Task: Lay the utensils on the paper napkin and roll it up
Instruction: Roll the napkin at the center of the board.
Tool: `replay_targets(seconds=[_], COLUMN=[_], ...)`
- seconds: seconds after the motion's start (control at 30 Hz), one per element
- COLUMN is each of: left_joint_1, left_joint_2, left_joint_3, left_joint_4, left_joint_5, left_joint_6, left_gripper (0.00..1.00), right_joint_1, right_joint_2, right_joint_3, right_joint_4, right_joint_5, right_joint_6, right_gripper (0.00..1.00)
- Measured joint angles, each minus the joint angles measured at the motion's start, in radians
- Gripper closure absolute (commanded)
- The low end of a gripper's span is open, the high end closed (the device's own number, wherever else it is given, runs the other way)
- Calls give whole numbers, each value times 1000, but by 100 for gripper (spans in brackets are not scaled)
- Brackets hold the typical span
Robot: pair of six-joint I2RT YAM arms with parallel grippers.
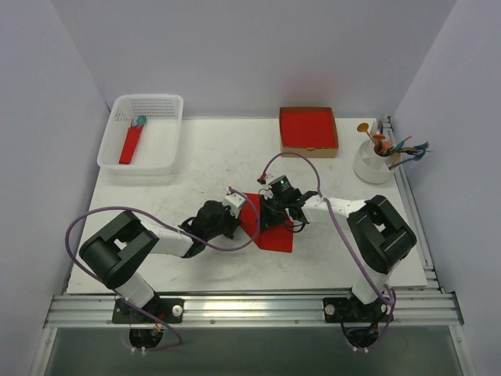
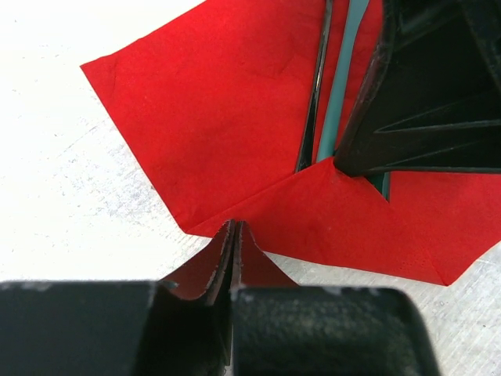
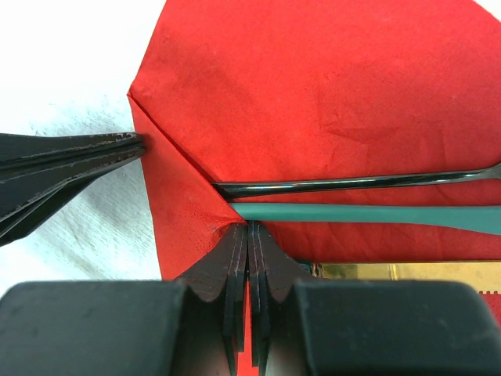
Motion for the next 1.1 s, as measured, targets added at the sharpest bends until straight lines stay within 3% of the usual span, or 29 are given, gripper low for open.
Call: replay_targets(seconds=[0.53, 0.6, 0.7, 1.1], left_joint_1=[-3, -4, -4, -8], left_joint_2=[38, 45, 46, 2], left_joint_3=[39, 46, 47, 47], left_joint_4=[-28, -28, -29, -89], left_joint_5=[-69, -81, -90, -131], left_joint_6=[-41, -53, -59, -79], left_gripper=[96, 93, 78, 72], right_joint_1=[0, 0, 0, -1], right_joint_2=[0, 0, 0, 0], right_joint_3=[0, 0, 0, 0], right_joint_4=[0, 0, 0, 0], right_joint_5=[0, 0, 0, -1], right_joint_6=[-2, -2, -2, -2], right_gripper=[100, 100, 100, 100])
